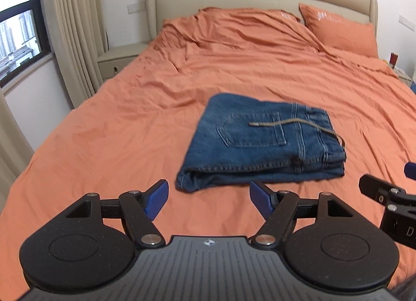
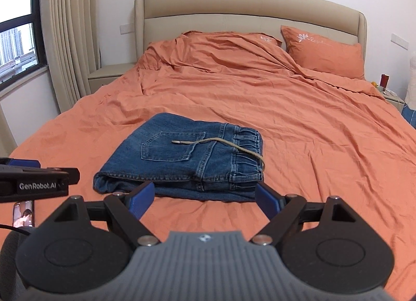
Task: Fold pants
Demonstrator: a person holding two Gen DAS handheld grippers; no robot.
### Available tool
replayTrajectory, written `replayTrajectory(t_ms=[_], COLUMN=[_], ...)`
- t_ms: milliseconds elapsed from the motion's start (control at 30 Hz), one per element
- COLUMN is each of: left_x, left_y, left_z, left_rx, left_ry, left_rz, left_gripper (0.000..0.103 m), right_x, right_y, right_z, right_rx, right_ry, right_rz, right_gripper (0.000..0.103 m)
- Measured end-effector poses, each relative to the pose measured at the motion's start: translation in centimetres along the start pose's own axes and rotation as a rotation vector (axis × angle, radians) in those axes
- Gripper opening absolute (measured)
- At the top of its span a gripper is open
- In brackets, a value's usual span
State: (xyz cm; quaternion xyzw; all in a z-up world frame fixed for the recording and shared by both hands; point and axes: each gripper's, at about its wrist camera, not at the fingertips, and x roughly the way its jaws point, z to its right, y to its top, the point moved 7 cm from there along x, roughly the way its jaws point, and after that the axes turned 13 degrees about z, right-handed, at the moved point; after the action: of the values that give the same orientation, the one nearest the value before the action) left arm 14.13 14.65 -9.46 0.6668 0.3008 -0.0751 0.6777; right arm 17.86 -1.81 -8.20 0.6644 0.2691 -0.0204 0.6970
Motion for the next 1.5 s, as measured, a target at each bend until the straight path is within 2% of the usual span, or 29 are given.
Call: replayTrajectory(t_ms=[533, 1500], left_x=[0.06, 0.1], left_y=[0.31, 0.54], left_z=[0.26, 0.52], left_rx=[0.021, 0.045], left_ry=[-0.005, -0.015], left_rz=[-0.003, 0.001], left_gripper=[0.083, 0.084], right_x=[0.64, 0.47], right_y=[-0.35, -0.37], right_z=[0.37, 0.29], right_rx=[0.015, 0.018], right_ry=[-0.004, -0.01], right_rz=[-0.028, -0.022], right_gripper=[0.08, 0.08])
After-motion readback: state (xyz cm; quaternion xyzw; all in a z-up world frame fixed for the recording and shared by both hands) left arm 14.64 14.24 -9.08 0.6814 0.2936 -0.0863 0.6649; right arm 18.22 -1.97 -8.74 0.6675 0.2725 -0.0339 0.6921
